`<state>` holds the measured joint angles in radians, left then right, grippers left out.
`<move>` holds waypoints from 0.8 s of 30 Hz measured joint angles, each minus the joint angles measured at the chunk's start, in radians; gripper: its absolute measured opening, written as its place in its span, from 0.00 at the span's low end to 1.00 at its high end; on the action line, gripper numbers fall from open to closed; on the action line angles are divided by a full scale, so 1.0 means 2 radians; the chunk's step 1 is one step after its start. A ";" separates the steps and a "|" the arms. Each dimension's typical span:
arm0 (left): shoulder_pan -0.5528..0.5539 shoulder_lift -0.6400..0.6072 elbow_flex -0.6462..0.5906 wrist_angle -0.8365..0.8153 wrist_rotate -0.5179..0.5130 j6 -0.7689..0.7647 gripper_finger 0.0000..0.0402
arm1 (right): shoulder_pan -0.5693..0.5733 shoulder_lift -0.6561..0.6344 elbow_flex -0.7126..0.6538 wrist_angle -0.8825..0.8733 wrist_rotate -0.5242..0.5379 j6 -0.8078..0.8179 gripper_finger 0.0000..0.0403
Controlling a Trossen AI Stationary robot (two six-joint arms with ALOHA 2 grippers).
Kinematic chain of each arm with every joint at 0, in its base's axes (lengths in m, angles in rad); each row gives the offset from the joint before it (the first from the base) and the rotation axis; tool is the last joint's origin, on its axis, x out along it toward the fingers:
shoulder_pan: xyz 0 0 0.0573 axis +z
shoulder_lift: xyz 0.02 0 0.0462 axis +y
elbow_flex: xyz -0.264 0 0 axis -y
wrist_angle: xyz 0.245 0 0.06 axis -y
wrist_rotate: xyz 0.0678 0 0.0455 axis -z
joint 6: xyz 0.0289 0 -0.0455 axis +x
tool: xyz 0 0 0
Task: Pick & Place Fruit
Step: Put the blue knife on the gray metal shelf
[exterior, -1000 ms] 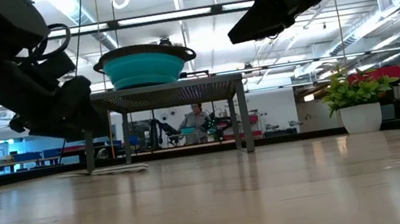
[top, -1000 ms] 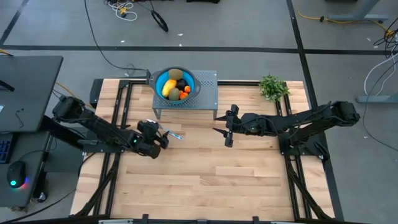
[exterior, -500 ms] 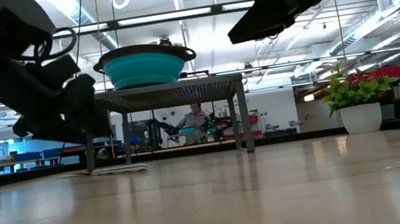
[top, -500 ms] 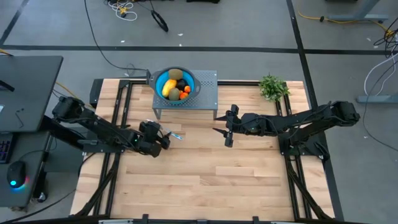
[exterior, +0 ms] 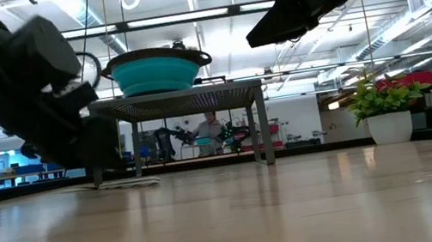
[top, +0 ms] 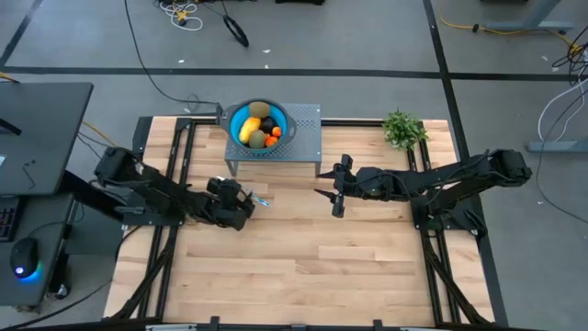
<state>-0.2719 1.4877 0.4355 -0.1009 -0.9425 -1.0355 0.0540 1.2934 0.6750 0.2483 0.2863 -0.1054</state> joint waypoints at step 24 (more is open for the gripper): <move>0.096 0.106 0.001 0.122 0.020 0.040 0.93 | 0.000 0.000 0.000 0.036 -0.001 0.011 0.52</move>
<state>-0.0789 1.7003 0.4374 0.1437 -0.9015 -0.9548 0.0540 1.2934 0.6750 0.3202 0.2848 -0.0830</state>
